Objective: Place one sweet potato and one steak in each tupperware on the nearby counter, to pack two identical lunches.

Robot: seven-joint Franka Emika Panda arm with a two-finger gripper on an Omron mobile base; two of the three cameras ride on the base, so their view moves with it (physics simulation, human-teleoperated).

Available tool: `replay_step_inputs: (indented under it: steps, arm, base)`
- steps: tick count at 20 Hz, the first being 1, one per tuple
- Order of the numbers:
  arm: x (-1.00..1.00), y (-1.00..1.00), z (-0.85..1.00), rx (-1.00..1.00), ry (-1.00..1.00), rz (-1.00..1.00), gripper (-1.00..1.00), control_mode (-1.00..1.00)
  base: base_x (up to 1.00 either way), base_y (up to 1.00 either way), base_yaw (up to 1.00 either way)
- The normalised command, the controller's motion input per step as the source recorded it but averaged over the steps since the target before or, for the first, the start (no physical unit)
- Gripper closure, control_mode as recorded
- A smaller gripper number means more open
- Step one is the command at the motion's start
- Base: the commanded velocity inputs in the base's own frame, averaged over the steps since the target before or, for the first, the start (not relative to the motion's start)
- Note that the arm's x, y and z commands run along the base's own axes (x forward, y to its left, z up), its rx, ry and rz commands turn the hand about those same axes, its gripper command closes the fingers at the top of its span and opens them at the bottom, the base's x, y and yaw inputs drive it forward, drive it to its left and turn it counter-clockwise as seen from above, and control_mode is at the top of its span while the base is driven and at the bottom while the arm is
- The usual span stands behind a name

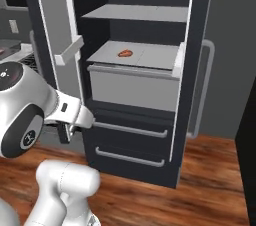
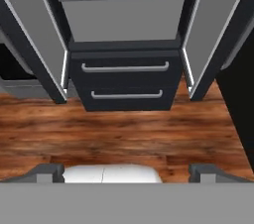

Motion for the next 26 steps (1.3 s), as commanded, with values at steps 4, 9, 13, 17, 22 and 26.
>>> replay_step_inputs:
  steps: [4, 9, 13, 17, 22, 26]
  arm:
    - [0.0, 0.0, 0.0, 0.0, 0.0, 0.0, -1.0, 1.0]
    - [0.0, 0.0, 0.0, 0.0, 0.0, 0.0, -1.0, 1.0]
    - [0.0, 0.0, 0.0, 0.0, 0.0, 0.0, -1.0, 1.0]
    - [0.0, 0.0, 0.0, 0.0, 0.0, 0.0, -1.0, 1.0]
    - [0.0, 0.0, 0.0, 0.0, 0.0, 0.0, -1.0, 1.0]
    - [0.0, 0.0, 0.0, 0.0, 0.0, 0.0, -1.0, 1.0]
  base:
    - [0.72, 0.0, 0.0]
    - [0.65, -0.06, 0.0]
    - [0.73, -0.01, 0.0]
    - [0.82, -0.07, 0.0]
    - [0.8, -0.1, 0.0]
    - [0.68, -0.03, 0.0]
